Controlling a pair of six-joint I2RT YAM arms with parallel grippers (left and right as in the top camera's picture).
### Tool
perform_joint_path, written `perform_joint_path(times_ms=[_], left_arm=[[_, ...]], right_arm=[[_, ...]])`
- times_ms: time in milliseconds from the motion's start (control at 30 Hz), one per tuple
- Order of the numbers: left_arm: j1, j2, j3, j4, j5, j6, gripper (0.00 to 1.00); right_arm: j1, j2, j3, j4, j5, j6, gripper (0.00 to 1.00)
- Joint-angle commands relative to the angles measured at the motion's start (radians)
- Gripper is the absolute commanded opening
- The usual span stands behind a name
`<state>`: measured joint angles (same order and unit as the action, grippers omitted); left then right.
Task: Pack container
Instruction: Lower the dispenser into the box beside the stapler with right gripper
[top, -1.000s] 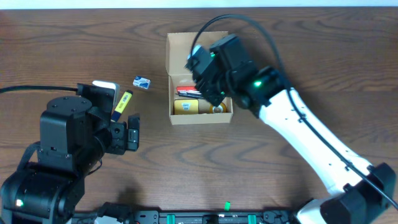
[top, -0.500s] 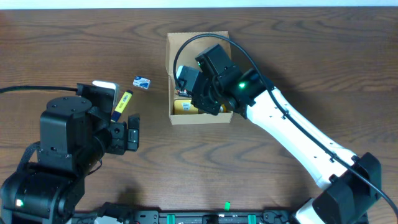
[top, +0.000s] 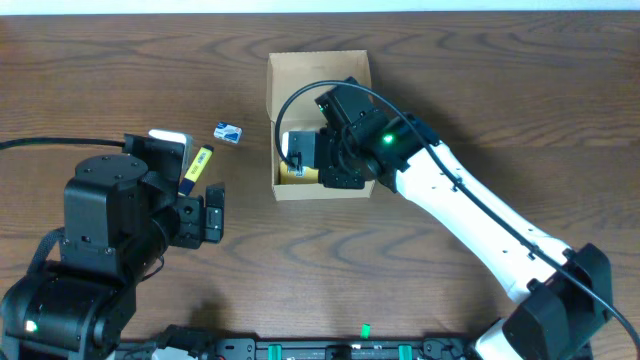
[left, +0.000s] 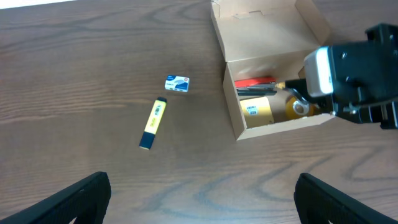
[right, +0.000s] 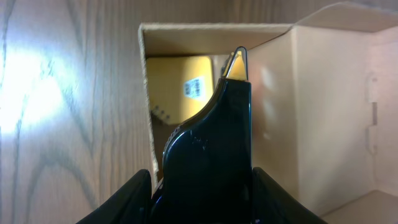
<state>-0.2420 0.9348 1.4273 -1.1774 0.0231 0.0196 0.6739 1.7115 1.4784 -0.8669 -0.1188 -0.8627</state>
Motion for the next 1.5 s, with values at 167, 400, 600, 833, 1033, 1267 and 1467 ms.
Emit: perform_joint_path(times_ms=[167, 400, 600, 833, 1033, 1267, 1467], left_arm=[[0.006, -0.002, 0.009, 0.000, -0.004, 0.003, 0.95], [0.006, -0.002, 0.009, 0.000, -0.004, 0.003, 0.95], [0.006, -0.002, 0.009, 0.000, -0.004, 0.003, 0.95], [0.006, -0.002, 0.009, 0.000, -0.004, 0.003, 0.95], [0.006, -0.002, 0.009, -0.001, -0.004, 0.003, 0.95], [0.006, -0.002, 0.009, 0.000, -0.004, 0.003, 0.95], [0.006, -0.002, 0.009, 0.005, -0.004, 0.003, 0.95]], right_arm=[[0.008, 0.010, -0.082, 0.063, -0.002, -0.111, 0.01], [0.008, 0.010, -0.137, 0.135, -0.019, -0.218, 0.01], [0.008, 0.066, -0.152, 0.157, -0.027, -0.292, 0.01], [0.008, 0.140, -0.152, 0.253, -0.010, -0.299, 0.01], [0.008, 0.133, -0.151, 0.243, -0.010, -0.298, 0.01], [0.008, 0.037, -0.150, 0.232, -0.029, -0.298, 0.01], [-0.021, 0.001, -0.150, 0.339, -0.039, -0.298, 0.01]])
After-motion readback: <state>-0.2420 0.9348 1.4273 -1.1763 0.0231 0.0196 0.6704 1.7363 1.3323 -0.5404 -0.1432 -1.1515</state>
